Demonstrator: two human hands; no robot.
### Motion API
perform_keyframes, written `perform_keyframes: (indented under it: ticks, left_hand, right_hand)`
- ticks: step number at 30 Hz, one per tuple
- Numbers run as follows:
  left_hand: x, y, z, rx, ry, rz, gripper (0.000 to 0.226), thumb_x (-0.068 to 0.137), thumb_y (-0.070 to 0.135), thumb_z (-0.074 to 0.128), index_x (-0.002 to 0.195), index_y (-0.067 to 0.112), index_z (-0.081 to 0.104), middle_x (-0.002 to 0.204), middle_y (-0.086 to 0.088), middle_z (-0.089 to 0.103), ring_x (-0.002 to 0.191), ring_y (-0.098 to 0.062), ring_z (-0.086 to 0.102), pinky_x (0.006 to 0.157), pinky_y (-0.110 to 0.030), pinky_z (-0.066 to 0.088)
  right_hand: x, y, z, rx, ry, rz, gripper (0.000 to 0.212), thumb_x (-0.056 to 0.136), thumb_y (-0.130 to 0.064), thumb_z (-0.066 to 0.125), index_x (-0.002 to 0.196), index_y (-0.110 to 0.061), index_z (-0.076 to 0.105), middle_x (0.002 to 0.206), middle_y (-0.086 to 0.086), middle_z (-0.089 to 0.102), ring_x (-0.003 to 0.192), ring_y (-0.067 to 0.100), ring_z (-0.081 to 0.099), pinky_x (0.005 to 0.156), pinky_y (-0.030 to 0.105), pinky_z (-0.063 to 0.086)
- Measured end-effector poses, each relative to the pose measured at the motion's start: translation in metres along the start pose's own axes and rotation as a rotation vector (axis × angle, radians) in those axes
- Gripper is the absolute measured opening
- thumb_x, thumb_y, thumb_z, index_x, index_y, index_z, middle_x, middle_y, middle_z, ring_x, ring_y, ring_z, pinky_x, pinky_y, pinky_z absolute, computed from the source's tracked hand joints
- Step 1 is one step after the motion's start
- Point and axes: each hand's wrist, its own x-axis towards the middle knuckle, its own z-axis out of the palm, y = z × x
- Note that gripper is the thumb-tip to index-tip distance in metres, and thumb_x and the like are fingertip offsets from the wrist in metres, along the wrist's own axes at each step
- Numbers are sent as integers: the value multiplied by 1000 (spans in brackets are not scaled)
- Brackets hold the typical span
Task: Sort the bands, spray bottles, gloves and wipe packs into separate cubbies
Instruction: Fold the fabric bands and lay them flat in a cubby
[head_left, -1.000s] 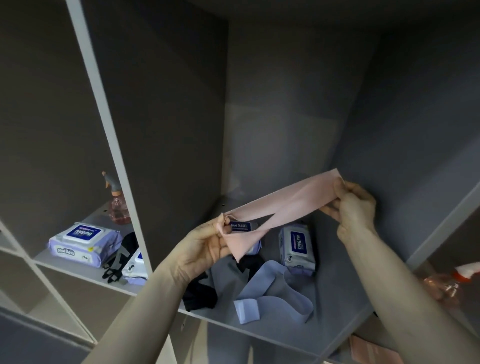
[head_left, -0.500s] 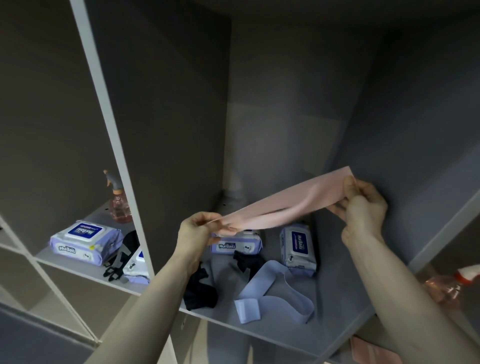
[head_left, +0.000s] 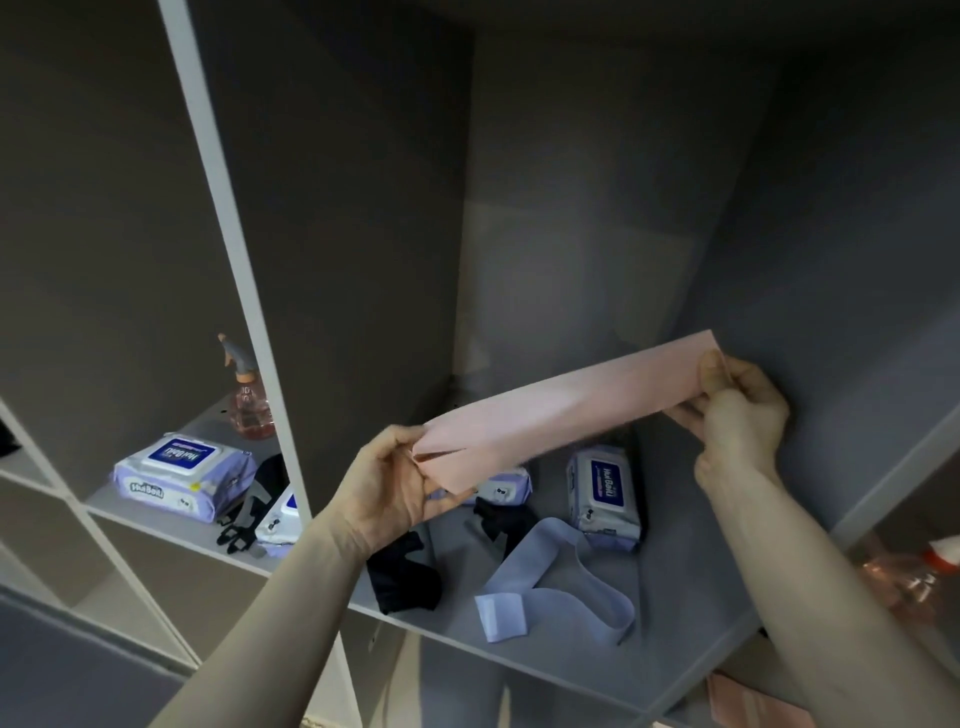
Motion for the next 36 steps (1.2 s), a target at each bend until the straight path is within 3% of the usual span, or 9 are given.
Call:
perform_keyframes:
  ticks: [7, 10, 12, 17, 21, 25, 29, 33, 36]
  left_hand:
    - [6, -14, -5, 565, 398, 40, 19, 89, -7, 50, 99, 4, 62, 92, -16, 70, 68, -20, 72, 62, -31, 61]
    - [4, -15, -5, 645, 350, -34, 25, 85, -4, 56, 103, 8, 67, 104, -11, 69, 83, -18, 68, 73, -33, 58]
    - [2, -13, 3, 687, 282, -50, 30, 83, 3, 58, 107, 18, 69, 109, -4, 72, 96, -19, 67, 85, -38, 53]
    - [-5, -1, 56, 695, 48, 275, 29, 92, 19, 53, 118, 23, 65, 119, 2, 69, 116, -12, 60, 97, -31, 43]
    - [-7, -6, 95, 692, -114, 457, 30, 85, 15, 67, 113, 7, 67, 103, -6, 73, 97, -16, 68, 84, -26, 54]
    - [-2, -18, 105, 764, 34, 592, 10, 86, 8, 66, 89, 10, 75, 80, -6, 75, 75, -13, 67, 69, -30, 55]
    - [-5, -27, 104, 947, 222, 729, 15, 86, 19, 69, 74, 14, 75, 72, -16, 71, 63, -13, 57, 58, -37, 49]
    - [-15, -41, 109, 1231, 332, 916, 15, 89, 22, 64, 96, 26, 76, 81, 9, 76, 70, 1, 66, 60, -22, 49]
    - [-23, -51, 112, 1525, 378, 1106, 15, 85, 25, 57, 88, 25, 72, 68, 7, 70, 66, -10, 60, 51, -22, 43]
  right_hand:
    - [-15, -27, 12, -114, -239, -258, 18, 92, -11, 59, 77, -22, 59, 64, -15, 67, 64, -2, 62, 65, 22, 55]
    - [-19, -33, 16, -231, -392, -342, 14, 85, -21, 67, 72, -26, 66, 70, -11, 67, 73, 7, 60, 73, 30, 52]
    - [-27, -33, 20, -285, -512, -369, 17, 85, -16, 68, 71, -25, 65, 68, -13, 65, 68, 0, 57, 70, 19, 47]
    - [-46, -15, 30, -559, -762, -432, 8, 83, -14, 70, 75, -17, 70, 72, -8, 68, 68, 4, 58, 67, 21, 45]
    - [-47, -5, 29, -589, -791, -405, 12, 81, -15, 72, 72, -22, 70, 69, -7, 65, 65, 2, 55, 66, 23, 44]
    - [-46, -6, 19, -547, -684, -301, 10, 77, -18, 76, 72, -14, 69, 67, -5, 65, 63, 5, 56, 66, 28, 47]
    - [-46, -11, 5, -701, -458, -224, 37, 75, -50, 71, 62, -20, 53, 53, -3, 56, 47, 10, 53, 54, 30, 43]
    - [-62, -21, 8, -665, -715, 128, 57, 76, -64, 54, 82, -7, 65, 69, 4, 71, 64, 14, 69, 52, 23, 47]
    - [-73, -16, 12, -567, -710, 119, 44, 79, -46, 67, 89, -4, 62, 75, 4, 72, 71, 14, 69, 55, 20, 52]
